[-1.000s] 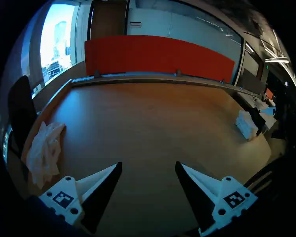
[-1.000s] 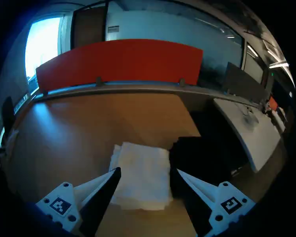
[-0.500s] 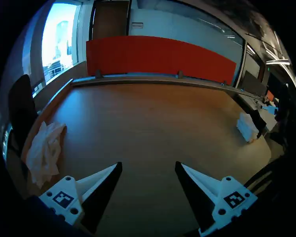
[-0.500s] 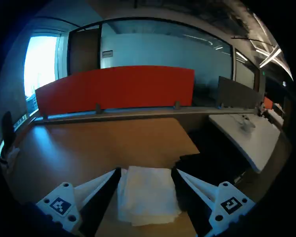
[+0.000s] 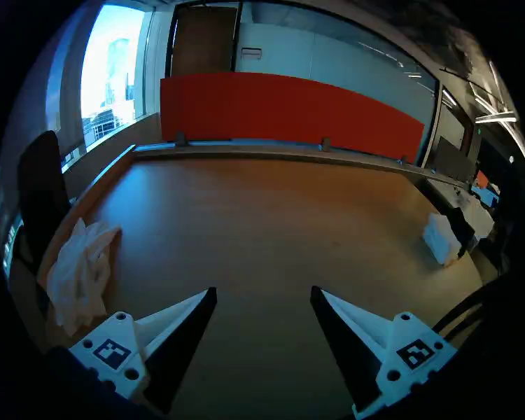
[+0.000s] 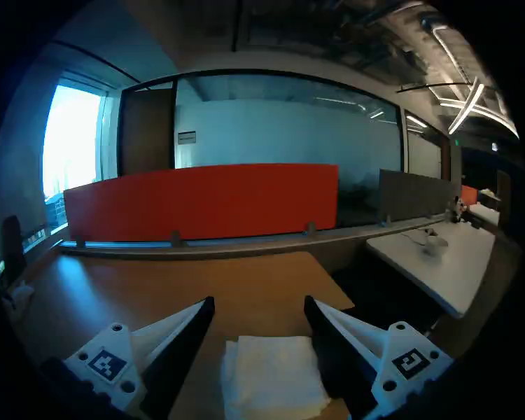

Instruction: Fold towel

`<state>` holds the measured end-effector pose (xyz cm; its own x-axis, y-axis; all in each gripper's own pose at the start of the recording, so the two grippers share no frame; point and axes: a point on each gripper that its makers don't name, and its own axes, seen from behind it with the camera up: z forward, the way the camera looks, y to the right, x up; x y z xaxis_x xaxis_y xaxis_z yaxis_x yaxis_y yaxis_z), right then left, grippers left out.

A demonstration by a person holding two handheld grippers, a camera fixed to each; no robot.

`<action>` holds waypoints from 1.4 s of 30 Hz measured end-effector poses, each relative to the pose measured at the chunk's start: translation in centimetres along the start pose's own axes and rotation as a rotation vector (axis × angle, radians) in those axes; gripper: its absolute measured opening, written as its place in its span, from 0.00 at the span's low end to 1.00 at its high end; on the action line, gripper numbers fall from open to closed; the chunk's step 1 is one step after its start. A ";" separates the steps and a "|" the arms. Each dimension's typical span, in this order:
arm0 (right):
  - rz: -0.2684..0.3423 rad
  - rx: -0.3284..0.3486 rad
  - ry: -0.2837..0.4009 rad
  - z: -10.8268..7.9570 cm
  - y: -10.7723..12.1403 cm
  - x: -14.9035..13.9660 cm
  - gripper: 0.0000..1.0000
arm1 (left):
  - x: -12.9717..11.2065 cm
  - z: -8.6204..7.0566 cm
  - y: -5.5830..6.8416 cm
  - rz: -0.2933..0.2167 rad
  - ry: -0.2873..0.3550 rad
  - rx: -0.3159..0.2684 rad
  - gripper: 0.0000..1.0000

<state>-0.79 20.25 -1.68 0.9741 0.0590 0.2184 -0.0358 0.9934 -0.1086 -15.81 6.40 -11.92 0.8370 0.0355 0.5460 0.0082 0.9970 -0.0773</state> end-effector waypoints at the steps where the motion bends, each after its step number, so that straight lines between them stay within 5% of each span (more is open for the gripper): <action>1: 0.001 0.001 0.002 0.0 -0.2 0.1 0.99 | 0.3 0.1 -0.1 0.001 0.010 0.002 1.00; 24: -0.023 0.059 0.042 0.0 -5.0 2.9 0.99 | 12.6 2.5 -2.4 0.007 0.311 0.052 1.00; 42: -0.021 0.152 0.109 -0.2 -13.9 6.6 0.99 | 19.3 3.0 -3.4 -0.008 0.461 0.055 1.00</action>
<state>6.20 6.84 1.11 0.9931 0.0348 0.1117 -0.0399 0.9982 0.0441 -1.37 3.94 1.37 0.9930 0.0060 0.1180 -0.0033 0.9997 -0.0231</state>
